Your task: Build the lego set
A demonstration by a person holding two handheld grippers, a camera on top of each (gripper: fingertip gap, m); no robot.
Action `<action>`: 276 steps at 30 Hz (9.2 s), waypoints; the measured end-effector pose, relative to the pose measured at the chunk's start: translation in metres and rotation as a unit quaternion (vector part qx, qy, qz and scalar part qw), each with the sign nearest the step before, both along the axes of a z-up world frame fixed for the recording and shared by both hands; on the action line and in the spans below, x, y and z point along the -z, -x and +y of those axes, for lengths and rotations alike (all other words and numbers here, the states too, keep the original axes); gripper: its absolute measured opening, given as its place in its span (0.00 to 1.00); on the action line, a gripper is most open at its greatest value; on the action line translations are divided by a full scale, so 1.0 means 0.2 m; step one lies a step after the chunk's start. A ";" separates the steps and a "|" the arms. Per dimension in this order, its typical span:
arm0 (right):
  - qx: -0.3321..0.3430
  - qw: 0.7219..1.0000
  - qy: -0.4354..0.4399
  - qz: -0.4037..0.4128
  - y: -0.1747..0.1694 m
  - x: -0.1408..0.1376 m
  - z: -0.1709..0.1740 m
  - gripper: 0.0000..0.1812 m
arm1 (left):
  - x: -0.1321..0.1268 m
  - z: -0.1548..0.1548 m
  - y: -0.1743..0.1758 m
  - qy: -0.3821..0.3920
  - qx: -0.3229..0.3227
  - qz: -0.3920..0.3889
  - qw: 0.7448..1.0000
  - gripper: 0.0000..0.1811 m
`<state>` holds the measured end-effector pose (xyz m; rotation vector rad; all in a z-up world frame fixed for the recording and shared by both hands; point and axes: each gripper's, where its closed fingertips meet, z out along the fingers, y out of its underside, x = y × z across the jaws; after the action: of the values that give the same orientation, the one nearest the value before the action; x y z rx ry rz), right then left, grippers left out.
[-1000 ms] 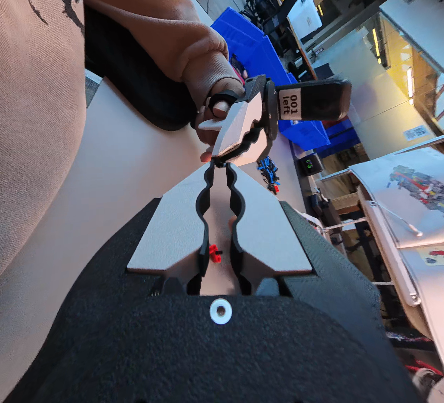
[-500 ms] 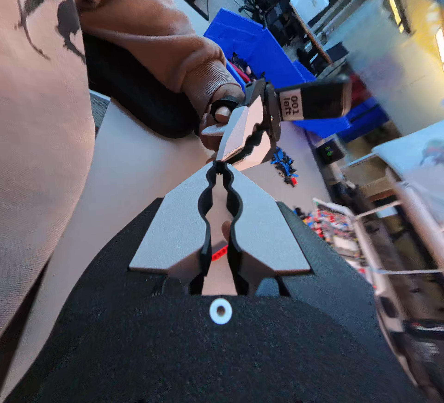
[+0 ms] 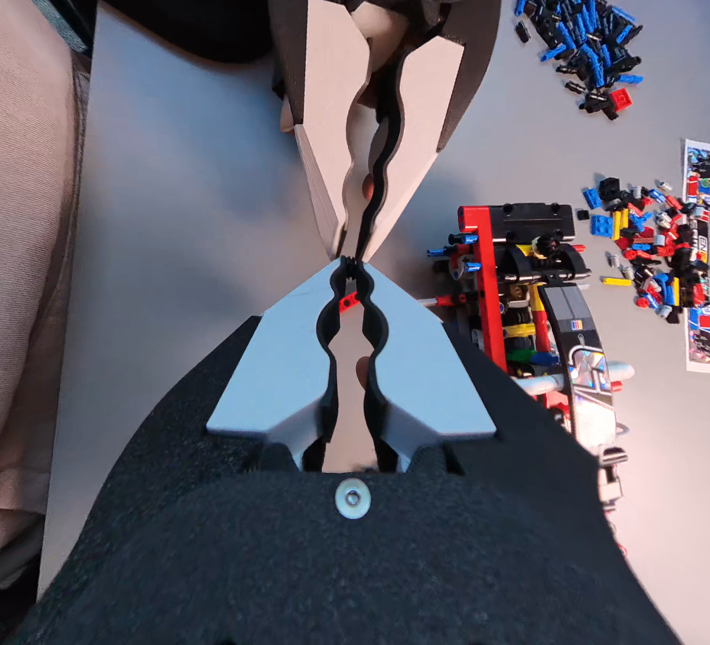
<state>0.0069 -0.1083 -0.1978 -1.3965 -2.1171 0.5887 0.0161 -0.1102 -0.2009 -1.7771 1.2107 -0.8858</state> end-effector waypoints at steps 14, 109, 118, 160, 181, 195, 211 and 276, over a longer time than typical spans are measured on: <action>0.041 0.977 0.185 0.100 0.02 -0.13 -0.03 0.01 | -0.13 -0.02 0.00 -0.043 0.015 -0.065 0.997 0.01; -0.029 0.992 0.014 -0.121 -0.14 0.23 0.02 0.03 | 0.18 0.04 -0.04 -0.101 -0.013 0.146 0.984 0.20; -0.031 0.992 0.041 -0.111 -0.12 0.20 0.00 0.08 | 0.19 0.03 -0.05 -0.094 -0.005 0.149 0.984 0.12; 0.044 0.995 0.084 -0.024 -0.10 0.19 0.03 0.01 | 0.19 0.03 -0.07 -0.100 -0.019 0.157 0.982 0.08; 0.018 0.994 0.079 -0.080 -0.10 0.14 0.02 0.04 | 0.19 0.03 -0.07 -0.105 -0.016 0.156 0.982 0.08; 0.007 0.985 0.055 -0.166 -0.10 0.18 0.02 0.01 | 0.19 0.03 -0.07 -0.104 -0.016 0.155 0.982 0.08; 0.071 0.995 0.065 -0.032 -0.14 0.21 0.04 0.05 | 0.18 0.06 -0.03 -0.127 -0.013 0.150 0.980 0.17; 0.177 0.982 0.056 -0.020 -0.53 0.22 0.30 0.11 | 0.10 0.17 0.14 -0.096 -0.119 0.103 0.983 0.11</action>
<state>0.1126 -0.0474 -0.2410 -1.8078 -1.8239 0.5444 -0.0111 -0.0761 -0.2210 -1.8407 1.1387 -0.4412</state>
